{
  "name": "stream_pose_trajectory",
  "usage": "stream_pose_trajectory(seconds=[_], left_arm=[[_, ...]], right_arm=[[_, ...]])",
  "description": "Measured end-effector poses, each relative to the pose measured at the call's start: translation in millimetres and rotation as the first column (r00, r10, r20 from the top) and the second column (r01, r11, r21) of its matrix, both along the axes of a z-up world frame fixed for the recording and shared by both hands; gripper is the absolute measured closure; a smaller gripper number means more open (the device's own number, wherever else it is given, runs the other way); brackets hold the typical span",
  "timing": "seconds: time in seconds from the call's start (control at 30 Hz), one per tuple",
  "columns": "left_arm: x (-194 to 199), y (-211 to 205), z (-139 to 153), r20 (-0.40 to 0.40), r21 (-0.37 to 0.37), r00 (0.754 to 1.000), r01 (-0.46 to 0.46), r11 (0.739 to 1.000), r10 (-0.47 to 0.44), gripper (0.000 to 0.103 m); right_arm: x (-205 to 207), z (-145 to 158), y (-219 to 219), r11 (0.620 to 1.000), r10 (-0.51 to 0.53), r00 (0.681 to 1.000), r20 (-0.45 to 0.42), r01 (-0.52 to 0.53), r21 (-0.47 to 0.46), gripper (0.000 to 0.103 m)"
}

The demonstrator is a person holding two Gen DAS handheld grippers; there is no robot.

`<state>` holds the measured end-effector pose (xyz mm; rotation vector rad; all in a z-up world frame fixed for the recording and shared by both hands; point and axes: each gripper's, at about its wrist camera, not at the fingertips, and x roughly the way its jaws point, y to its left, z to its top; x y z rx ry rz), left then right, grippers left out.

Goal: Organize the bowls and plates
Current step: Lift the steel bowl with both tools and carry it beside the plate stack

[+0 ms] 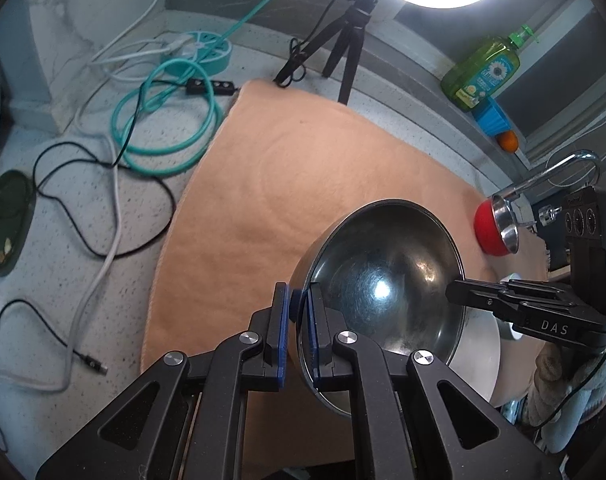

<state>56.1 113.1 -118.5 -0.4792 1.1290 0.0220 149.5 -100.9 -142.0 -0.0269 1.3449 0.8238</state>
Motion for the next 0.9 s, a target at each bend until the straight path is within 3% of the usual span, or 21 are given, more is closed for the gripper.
stream_pose_trajectory(seconds=[0.3, 0.43, 0.9], left_arm=[[-20, 3, -9, -0.037, -0.028, 0.999, 0.004, 1.000, -0.005, 0.096], [-25, -1, -10, -0.043, 0.000, 0.999, 0.018, 1.000, -0.018, 0.096], [-33, 10, -21, -0.076, -0.006, 0.997, -0.005, 1.000, 0.005, 0.096]], right_arm=[[-14, -14, 5, 0.999, 0.040, 0.998, -0.049, -0.040, -0.008, 0.095], [-18, -19, 4, 0.999, 0.049, 0.996, -0.075, -0.049, -0.003, 0.095], [-28, -26, 13, 0.997, 0.080, 0.990, -0.117, -0.079, 0.014, 0.094]])
